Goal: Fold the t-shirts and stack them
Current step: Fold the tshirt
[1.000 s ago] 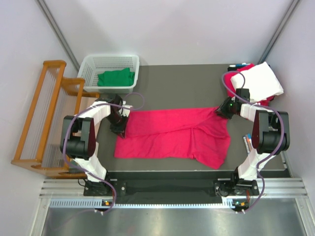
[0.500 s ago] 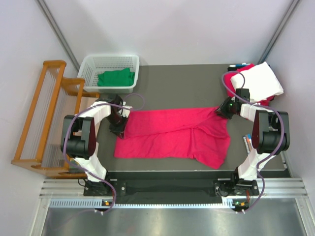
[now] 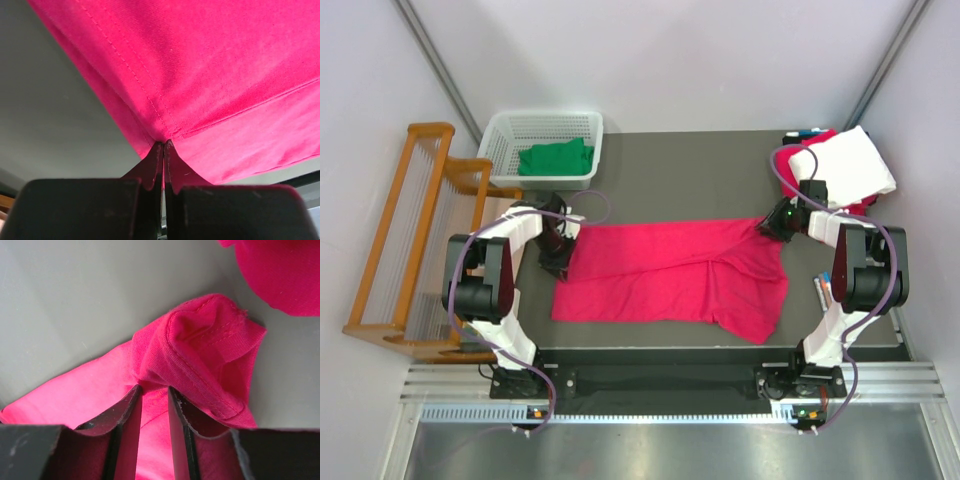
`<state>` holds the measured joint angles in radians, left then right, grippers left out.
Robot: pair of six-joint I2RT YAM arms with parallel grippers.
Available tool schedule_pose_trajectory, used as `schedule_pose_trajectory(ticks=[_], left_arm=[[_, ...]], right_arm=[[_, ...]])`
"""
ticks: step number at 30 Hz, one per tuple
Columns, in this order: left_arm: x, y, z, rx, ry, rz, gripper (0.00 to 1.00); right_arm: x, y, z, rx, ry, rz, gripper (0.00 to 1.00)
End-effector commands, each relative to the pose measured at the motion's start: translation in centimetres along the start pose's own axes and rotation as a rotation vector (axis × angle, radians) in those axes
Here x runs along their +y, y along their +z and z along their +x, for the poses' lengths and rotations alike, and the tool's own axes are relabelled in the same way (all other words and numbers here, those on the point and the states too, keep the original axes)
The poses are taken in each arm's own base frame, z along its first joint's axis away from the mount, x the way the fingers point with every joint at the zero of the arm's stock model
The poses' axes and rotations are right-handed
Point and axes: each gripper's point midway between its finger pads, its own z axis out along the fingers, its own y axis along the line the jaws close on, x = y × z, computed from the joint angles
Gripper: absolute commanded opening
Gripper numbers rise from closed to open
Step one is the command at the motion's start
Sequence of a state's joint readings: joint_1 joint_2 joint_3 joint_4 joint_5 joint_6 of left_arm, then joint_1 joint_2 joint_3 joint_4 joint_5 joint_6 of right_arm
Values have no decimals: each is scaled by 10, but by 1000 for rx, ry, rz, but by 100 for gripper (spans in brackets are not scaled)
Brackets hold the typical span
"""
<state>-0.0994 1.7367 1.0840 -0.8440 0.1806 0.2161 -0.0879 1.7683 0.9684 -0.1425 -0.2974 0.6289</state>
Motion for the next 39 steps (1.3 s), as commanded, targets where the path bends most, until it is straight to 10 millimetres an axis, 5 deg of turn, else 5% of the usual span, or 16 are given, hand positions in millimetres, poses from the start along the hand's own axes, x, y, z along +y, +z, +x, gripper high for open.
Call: schedule_pose_trajectory(ticks=[1,16,27,39], left_arm=[[10,-10,-8,-55,16,-41,0],[19,-34,-32,-133,-5,-75,0],[40,-21,-11,-89,-34,-100,0],[37,-19,-1,-58,7,-82,0]], right_arm=[[-13,3,13,38,-4,40,28],[-14,2,13,37,-5,46,27],[-16,3,13,38,-4,54,27],[-17,1,9,36,2,59,27]])
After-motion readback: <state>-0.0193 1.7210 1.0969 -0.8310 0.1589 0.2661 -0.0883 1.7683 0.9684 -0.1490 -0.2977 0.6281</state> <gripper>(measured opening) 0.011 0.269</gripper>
